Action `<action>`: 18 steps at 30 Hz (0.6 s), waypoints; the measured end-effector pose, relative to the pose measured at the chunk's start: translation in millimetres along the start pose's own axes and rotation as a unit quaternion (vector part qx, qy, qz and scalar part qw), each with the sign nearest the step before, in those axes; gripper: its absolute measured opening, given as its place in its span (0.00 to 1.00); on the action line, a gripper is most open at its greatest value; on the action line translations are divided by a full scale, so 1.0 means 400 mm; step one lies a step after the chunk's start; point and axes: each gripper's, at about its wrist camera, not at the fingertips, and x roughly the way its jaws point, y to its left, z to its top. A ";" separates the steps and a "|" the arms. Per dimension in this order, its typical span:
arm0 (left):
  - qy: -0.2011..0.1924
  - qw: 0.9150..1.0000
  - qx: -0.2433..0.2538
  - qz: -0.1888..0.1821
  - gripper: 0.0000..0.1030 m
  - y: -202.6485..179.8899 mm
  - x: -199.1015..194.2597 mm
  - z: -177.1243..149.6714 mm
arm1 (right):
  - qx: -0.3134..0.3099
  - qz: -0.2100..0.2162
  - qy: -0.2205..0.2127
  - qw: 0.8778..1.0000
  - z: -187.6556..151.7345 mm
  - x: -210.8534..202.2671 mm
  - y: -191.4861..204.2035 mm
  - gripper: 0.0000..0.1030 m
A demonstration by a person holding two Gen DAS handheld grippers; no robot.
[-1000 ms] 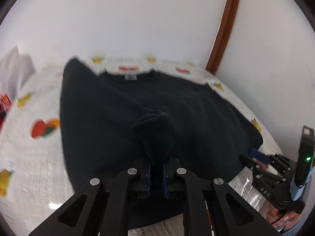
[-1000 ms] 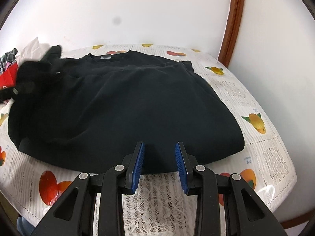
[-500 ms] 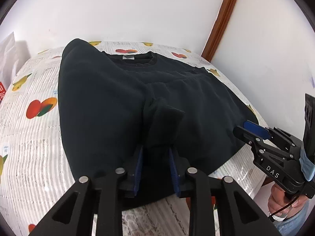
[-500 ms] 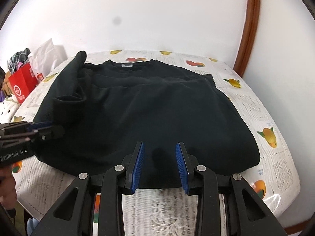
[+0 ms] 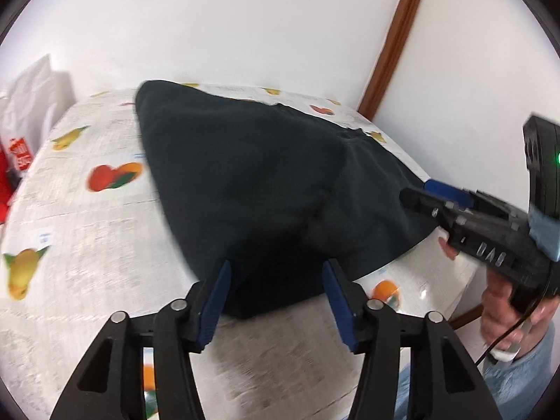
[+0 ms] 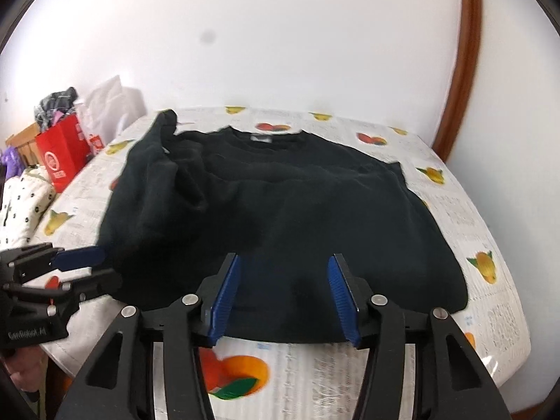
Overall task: Fold small clothes
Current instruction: 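Lift the folded sweatshirt with the left tool while the right tool grasps its edge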
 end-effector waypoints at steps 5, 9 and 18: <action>-0.005 0.999 -0.010 0.043 0.55 0.070 -0.007 -0.026 | 0.012 0.080 -0.009 0.997 0.033 0.009 0.065 0.56; 0.008 0.999 -0.041 0.032 0.55 0.128 0.019 -0.024 | 0.003 0.128 -0.009 0.992 0.053 0.034 0.127 0.58; 0.033 0.998 -0.046 -0.001 0.55 0.145 0.065 -0.059 | 0.053 0.186 0.037 0.980 0.115 0.201 0.200 0.59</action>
